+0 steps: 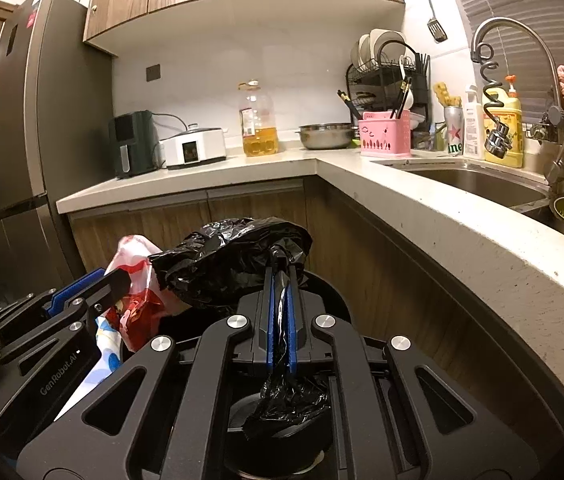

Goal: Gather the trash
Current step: 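Carry both held bags over the black bin and open both tools, then move both open tools back from the bin to the table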

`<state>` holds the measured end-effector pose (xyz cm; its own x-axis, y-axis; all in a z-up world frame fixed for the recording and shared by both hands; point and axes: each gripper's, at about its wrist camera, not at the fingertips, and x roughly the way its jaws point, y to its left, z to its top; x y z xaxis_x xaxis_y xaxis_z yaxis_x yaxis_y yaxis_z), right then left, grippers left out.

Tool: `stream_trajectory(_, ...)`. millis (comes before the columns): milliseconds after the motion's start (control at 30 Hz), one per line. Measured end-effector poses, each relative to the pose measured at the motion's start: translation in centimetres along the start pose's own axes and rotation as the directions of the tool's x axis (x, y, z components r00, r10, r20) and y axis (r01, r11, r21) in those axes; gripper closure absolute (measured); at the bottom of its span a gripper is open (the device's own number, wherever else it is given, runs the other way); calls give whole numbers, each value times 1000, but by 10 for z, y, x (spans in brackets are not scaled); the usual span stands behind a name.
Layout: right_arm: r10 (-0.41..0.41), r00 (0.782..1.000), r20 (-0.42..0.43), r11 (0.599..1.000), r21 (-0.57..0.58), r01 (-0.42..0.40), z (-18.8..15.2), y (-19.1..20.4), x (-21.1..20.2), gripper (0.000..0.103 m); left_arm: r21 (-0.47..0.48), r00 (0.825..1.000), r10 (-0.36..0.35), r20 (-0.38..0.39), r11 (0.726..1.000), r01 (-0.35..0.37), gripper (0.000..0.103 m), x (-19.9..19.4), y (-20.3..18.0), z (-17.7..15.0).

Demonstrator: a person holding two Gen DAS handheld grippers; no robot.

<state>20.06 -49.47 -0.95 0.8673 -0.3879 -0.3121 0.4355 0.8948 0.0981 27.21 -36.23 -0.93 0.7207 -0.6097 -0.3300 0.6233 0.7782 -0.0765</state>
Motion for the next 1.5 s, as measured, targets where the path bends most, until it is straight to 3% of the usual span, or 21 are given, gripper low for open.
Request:
stream_trajectory(67,4,1000,-13,1000,5,-4,-1,-1,4,92,-2,1000,-3,-6,1000,3,77,3,0,-1)
stream_trajectory(233,-5,999,-32,1000,10,6,-3,-6,9,82,-8,1000,7,-9,1000,-7,57,4,4,-2)
stream_trajectory(533,-13,998,-59,1000,25,14,-9,-6,1,48,-57,997,73,-25,996,-75,23,-13,25,-8)
stream_trajectory(767,-26,997,-75,1000,1,26,-18,6,-26,29,-58,987,159,-20,986,-159,13,-55,42,-19)
stream_trajectory(833,-28,996,-80,1000,-11,28,-20,11,-35,28,-65,984,178,-20,982,-179,6,-68,46,-23)
stream_trajectory(1167,8,998,-62,1000,-13,-9,-28,34,-93,22,-110,968,253,5,962,-251,6,-138,65,-39)
stream_trajectory(1500,62,997,-40,998,-28,-63,-48,70,-149,21,-113,931,365,15,926,-361,6,-209,86,-66)
